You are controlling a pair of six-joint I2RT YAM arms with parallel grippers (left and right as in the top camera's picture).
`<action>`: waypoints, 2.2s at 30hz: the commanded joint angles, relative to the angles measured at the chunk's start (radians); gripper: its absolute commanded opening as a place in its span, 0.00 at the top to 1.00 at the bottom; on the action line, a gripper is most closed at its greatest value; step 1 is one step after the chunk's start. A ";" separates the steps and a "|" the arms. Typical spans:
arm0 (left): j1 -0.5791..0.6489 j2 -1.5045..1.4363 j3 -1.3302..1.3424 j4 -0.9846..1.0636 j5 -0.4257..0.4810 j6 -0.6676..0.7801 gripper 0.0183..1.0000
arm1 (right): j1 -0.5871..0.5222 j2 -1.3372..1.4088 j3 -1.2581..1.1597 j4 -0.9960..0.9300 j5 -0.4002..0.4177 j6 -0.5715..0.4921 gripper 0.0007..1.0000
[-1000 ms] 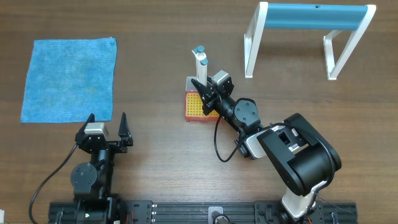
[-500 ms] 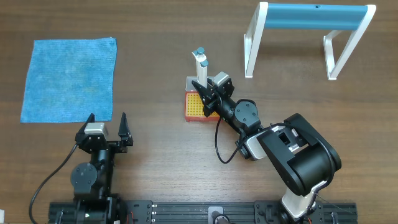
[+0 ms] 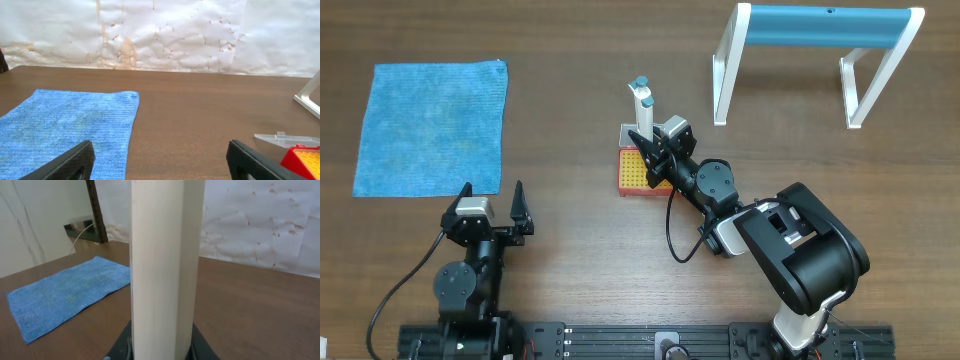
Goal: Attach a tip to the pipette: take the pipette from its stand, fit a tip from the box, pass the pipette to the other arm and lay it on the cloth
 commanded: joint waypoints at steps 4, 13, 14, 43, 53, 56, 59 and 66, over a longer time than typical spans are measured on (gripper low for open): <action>0.003 -0.005 -0.002 -0.005 -0.010 0.009 0.15 | 0.004 0.084 -0.034 -0.016 -0.009 -0.129 0.92; 0.003 -0.005 -0.002 -0.005 -0.010 0.009 0.15 | 0.004 0.099 -0.096 0.039 -0.009 -0.278 0.92; 0.003 -0.005 -0.002 -0.005 -0.010 0.009 0.15 | 0.004 0.109 -0.096 0.046 -0.009 -0.278 0.92; 0.003 -0.005 -0.002 -0.005 -0.010 0.009 0.15 | 0.005 -0.228 0.026 -0.051 -0.096 -0.277 0.92; 0.003 -0.005 -0.002 -0.005 -0.010 0.009 0.15 | 0.005 -0.505 0.109 -0.479 -0.253 -0.277 0.92; 0.003 -0.005 -0.002 -0.005 -0.010 0.009 0.15 | 0.010 -0.605 0.208 -0.826 -0.331 -0.277 0.92; 0.003 -0.005 -0.002 -0.005 -0.010 0.009 0.15 | 0.029 -0.640 0.280 -1.064 -0.332 -0.259 0.92; 0.003 -0.005 -0.002 -0.005 -0.010 0.009 0.15 | 0.076 -0.640 0.293 -1.083 -0.331 0.146 0.92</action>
